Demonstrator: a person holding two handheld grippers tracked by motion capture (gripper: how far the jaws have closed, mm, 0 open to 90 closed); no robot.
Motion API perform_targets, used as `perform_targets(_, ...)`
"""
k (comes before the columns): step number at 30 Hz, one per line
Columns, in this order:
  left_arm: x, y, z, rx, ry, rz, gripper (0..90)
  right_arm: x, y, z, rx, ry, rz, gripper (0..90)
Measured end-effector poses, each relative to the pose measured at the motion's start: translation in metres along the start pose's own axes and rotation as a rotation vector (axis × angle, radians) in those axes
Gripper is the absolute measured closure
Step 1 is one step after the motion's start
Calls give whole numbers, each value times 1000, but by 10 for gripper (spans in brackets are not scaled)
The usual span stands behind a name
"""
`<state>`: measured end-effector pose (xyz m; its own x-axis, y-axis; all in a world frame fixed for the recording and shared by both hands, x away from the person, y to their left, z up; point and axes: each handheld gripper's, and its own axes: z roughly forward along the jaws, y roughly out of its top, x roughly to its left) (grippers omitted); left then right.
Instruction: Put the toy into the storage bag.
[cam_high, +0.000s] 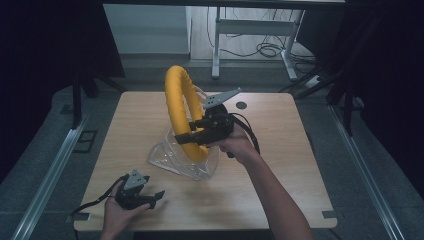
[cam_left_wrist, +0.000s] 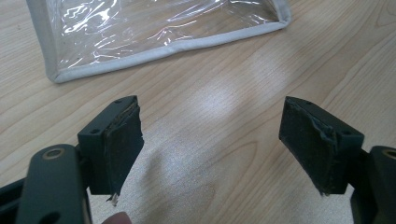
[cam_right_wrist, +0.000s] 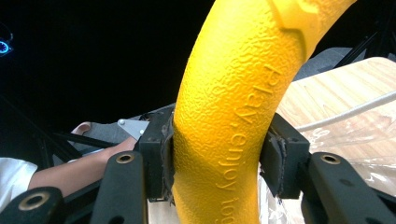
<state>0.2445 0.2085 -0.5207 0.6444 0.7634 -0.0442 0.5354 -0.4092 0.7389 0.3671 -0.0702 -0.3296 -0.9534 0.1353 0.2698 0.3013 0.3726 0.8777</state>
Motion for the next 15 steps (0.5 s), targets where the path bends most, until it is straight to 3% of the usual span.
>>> perform_targets(15,0,0,1,2,-1,1,213,-5,-15,10,35,23,16,509)
